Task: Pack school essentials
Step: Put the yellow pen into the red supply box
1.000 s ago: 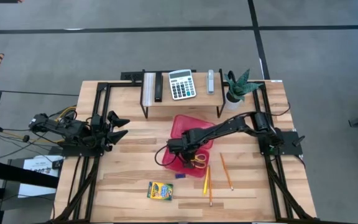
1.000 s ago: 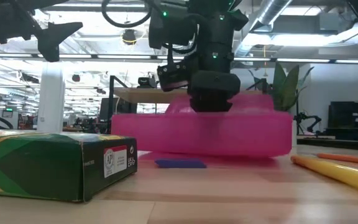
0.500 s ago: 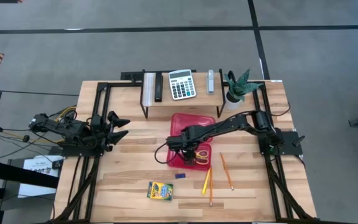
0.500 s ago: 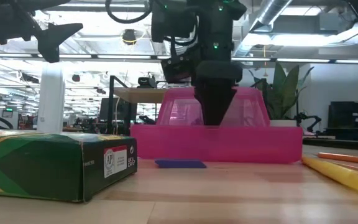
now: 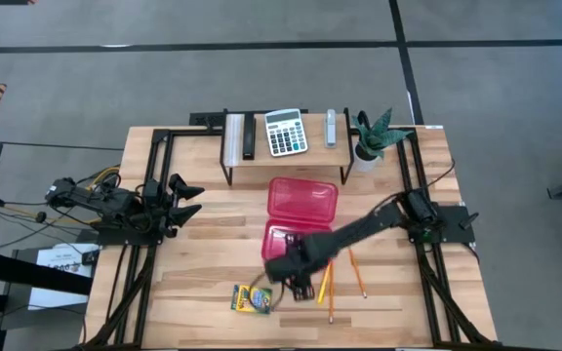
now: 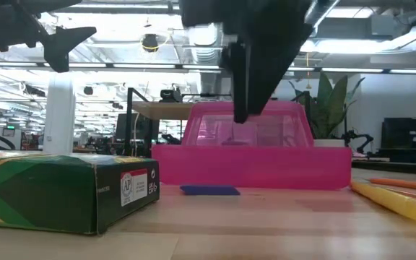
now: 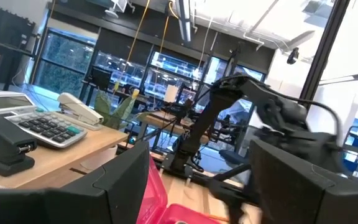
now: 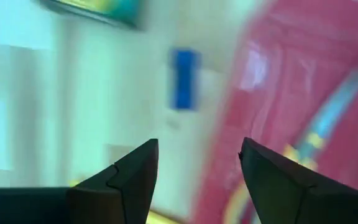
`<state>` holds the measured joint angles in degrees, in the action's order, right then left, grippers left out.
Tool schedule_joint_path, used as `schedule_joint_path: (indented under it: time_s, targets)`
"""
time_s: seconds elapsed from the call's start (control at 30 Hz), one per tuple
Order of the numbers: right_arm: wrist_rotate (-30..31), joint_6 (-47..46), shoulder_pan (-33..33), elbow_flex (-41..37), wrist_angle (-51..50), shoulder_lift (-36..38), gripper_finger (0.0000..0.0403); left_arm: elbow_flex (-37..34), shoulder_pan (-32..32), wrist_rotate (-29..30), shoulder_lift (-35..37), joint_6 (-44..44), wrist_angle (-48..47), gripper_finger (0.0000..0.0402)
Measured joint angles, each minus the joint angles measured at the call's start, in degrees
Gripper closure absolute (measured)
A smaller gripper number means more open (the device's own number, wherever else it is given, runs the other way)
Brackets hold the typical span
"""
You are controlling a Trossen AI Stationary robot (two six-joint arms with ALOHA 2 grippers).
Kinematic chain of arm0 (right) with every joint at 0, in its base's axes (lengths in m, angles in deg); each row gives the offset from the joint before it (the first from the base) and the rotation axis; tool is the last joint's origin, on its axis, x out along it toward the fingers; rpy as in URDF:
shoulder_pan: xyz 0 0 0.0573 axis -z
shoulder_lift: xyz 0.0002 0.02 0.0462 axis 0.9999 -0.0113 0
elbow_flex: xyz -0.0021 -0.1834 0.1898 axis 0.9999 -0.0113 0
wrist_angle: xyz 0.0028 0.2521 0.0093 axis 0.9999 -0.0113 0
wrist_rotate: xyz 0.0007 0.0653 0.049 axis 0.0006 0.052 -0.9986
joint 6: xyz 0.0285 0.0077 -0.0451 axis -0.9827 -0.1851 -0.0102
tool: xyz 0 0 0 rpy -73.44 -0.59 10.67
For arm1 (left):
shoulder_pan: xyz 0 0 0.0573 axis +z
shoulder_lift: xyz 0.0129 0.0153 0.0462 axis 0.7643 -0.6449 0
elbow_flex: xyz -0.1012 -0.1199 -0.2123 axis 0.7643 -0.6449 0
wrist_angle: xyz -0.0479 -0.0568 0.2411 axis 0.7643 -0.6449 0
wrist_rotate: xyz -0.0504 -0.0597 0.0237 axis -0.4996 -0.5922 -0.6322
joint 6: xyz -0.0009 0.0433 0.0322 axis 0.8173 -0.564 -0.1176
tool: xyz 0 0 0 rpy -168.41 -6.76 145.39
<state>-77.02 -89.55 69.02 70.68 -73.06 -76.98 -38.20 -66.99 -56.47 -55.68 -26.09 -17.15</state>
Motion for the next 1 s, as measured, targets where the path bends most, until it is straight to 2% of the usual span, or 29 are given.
schedule_joint_path:
  time_s: [0.2,0.33,0.43,0.57,0.67,0.73,1.0]
  targets:
    - [4.5,2.6,-3.2,-0.6,6.7,0.0,0.0154,0.0,0.0,0.0,0.0,0.4,0.0,0.0139]
    - [4.6,1.9,-2.7,-2.4,8.4,0.0,0.0154,0.0,0.0,0.0,0.0,0.4,0.0,0.0139]
    - [4.2,-3.0,-2.4,-4.8,6.6,-0.1,0.0154,0.0,0.0,0.0,0.0,0.4,0.0,0.0139]
    - [3.6,-11.7,-3.9,-5.7,-0.8,0.2,0.0154,0.0,0.0,0.0,0.0,0.4,0.0,0.0139]
    - [3.5,-13.2,-6.8,-5.7,-4.3,0.3,0.0154,0.0,0.0,0.0,0.0,0.4,0.0,0.0139]
    - [3.1,-11.4,-8.9,-5.7,-4.4,0.3,0.0154,0.0,0.0,0.0,0.0,0.3,0.0,0.0139]
    - [3.1,6.3,-14.2,-5.7,-7.2,-0.1,0.0154,0.0,0.0,0.0,0.0,0.4,0.0,0.0139]
